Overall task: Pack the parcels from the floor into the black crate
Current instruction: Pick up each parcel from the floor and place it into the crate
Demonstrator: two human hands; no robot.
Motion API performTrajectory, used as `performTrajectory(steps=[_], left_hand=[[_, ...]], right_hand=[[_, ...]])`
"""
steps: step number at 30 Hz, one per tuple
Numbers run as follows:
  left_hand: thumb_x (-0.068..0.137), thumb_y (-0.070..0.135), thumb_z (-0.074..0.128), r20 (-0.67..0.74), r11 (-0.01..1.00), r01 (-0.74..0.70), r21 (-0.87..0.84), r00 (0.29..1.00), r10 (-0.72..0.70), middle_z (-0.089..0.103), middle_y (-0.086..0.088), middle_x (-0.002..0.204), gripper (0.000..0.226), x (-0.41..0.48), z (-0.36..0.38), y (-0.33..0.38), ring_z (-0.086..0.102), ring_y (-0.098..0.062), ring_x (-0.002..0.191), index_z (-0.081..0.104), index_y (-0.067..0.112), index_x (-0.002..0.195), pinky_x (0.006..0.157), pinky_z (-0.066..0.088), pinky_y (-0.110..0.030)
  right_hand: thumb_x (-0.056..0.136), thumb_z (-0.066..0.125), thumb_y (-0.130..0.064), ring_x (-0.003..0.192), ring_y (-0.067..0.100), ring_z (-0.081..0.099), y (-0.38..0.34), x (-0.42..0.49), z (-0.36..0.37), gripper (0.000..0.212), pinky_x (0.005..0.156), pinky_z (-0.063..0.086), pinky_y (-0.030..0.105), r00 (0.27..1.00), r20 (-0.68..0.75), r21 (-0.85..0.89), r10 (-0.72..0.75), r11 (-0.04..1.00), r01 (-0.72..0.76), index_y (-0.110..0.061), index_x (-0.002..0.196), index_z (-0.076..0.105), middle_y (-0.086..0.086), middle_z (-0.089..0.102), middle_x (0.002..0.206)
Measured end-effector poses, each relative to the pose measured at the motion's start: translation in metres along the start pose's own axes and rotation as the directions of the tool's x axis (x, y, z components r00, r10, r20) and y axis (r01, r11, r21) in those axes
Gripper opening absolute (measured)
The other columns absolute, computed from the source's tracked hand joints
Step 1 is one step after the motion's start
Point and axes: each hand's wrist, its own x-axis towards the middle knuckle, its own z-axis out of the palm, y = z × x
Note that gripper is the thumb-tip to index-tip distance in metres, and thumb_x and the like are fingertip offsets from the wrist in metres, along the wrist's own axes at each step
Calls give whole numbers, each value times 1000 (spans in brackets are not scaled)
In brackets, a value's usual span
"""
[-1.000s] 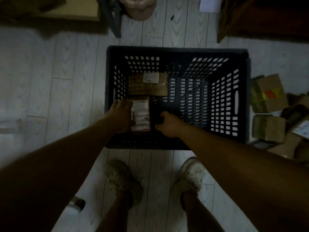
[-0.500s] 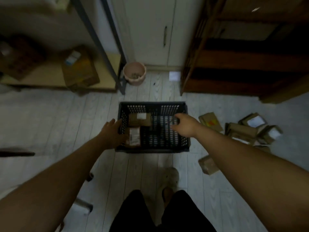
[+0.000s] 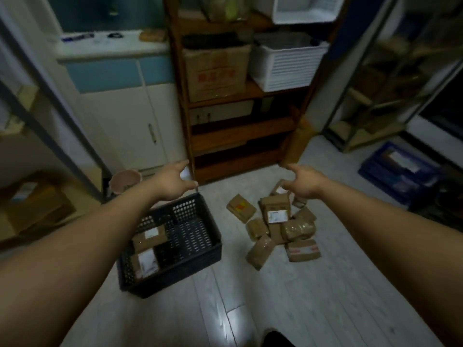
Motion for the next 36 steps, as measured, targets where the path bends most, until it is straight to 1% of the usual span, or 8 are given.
performTrajectory(steps=[6,9,12,16,22,26,30,36], left_hand=[[90,41,56,0,986,-161,46,987,161,9,-7,159,77,3,18,126,10,-24,147,13,23,151,119,15,-40],[91,40,56,27,980,-201,11,979,200,10,-5,159,75,6,47,194,13,-25,146,14,26,151,118,17,-40],[92,38,55,54,974,-198,-112,977,205,21,-5,157,71,9,83,257,24,-27,142,17,25,151,114,25,-37],[92,40,54,94,972,-170,-165,978,187,19,-6,157,70,16,125,310,24,-28,142,18,25,151,112,26,-37],[92,36,56,149,983,-69,-172,984,95,25,-7,155,71,51,152,323,31,-28,138,17,24,151,113,30,-38],[92,36,56,159,981,2,-194,987,30,29,-8,153,71,105,158,318,32,-28,138,17,24,151,113,28,-39],[93,36,55,179,972,71,-223,983,-31,22,-9,156,70,174,167,319,28,-30,140,17,23,151,114,28,-42],[94,33,53,271,975,144,-172,958,-93,17,-7,158,71,259,195,315,28,-28,141,14,18,151,113,27,-37]], right_hand=[[94,53,-40,141,27,30,97,-41,-67,65,110,30,37,990,-115,-14,78,997,-81,-20,150,25,8,25,156],[95,52,-39,141,26,29,158,-57,-94,63,111,29,36,984,-134,-5,117,993,-119,-21,150,26,7,25,157],[95,53,-37,141,25,29,223,-69,-116,64,111,29,37,983,-121,7,135,991,-136,-21,150,26,7,26,156],[94,54,-37,141,26,30,286,-70,-142,65,113,30,38,982,-83,7,170,985,-170,-21,150,25,7,26,156],[94,55,-38,140,27,32,323,-26,-157,65,112,31,39,985,-66,59,160,986,-156,-22,150,26,8,29,155],[94,55,-36,140,27,32,326,26,-150,65,110,31,37,991,5,80,135,988,-135,-22,150,25,8,28,155],[94,56,-35,139,26,33,327,87,-140,66,109,32,34,987,65,95,146,984,-151,-21,150,25,7,28,156],[94,55,-36,140,25,32,337,183,-132,67,110,29,32,972,182,99,151,980,-171,-16,150,24,9,27,156]])
